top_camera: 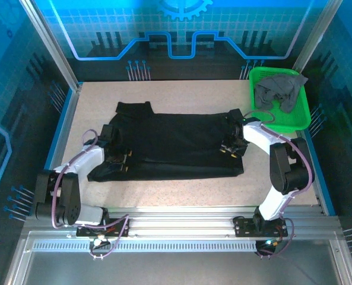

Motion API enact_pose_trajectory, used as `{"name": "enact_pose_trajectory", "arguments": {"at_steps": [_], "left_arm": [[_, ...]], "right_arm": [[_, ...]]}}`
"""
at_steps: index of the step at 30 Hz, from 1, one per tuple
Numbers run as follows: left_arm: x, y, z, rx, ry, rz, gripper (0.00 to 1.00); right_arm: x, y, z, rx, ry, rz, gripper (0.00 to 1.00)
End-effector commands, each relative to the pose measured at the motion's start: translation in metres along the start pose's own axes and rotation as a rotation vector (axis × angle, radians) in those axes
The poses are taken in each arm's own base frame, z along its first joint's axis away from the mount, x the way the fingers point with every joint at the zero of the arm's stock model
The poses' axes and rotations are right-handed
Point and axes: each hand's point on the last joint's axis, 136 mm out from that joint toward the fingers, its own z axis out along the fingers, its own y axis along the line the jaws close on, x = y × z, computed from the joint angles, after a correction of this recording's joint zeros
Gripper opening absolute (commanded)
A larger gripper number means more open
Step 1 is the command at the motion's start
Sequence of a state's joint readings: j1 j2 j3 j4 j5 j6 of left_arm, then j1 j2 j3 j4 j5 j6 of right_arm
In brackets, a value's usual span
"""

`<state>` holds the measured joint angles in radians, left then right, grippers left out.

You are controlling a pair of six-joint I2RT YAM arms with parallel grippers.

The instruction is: Fold and stack the t-shirts

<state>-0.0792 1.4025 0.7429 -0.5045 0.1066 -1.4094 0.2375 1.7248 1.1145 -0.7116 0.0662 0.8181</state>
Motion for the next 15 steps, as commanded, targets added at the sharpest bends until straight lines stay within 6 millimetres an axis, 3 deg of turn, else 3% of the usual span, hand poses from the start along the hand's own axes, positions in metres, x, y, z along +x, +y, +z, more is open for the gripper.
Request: {"name": "enact_pose_trajectory", "arguments": {"at_steps": [1, 4, 7, 11, 15], "left_arm": [[0.005, 0.000, 0.009, -0.015, 0.011, -0.034, 0.53], [0.001, 0.000, 0.020, -0.045, 0.002, -0.027, 0.47], [-0.008, -0.014, 0.020, -0.033, -0.046, 0.022, 0.27], [-0.008, -0.049, 0.010, -0.005, -0.080, 0.140, 0.02], [0.011, -0.079, 0.013, -0.034, -0.050, 0.306, 0.00]], "right_arm": [[-0.010, 0.012, -0.009, -0.053, -0.019, 0.004, 0.39], [-0.009, 0.013, -0.014, -0.063, -0.020, 0.004, 0.39], [-0.009, 0.014, -0.021, -0.074, -0.032, 0.000, 0.39], [-0.009, 0.013, -0.034, -0.087, -0.052, -0.011, 0.39], [-0.007, 0.012, -0.043, -0.098, -0.057, -0.016, 0.39]]}}
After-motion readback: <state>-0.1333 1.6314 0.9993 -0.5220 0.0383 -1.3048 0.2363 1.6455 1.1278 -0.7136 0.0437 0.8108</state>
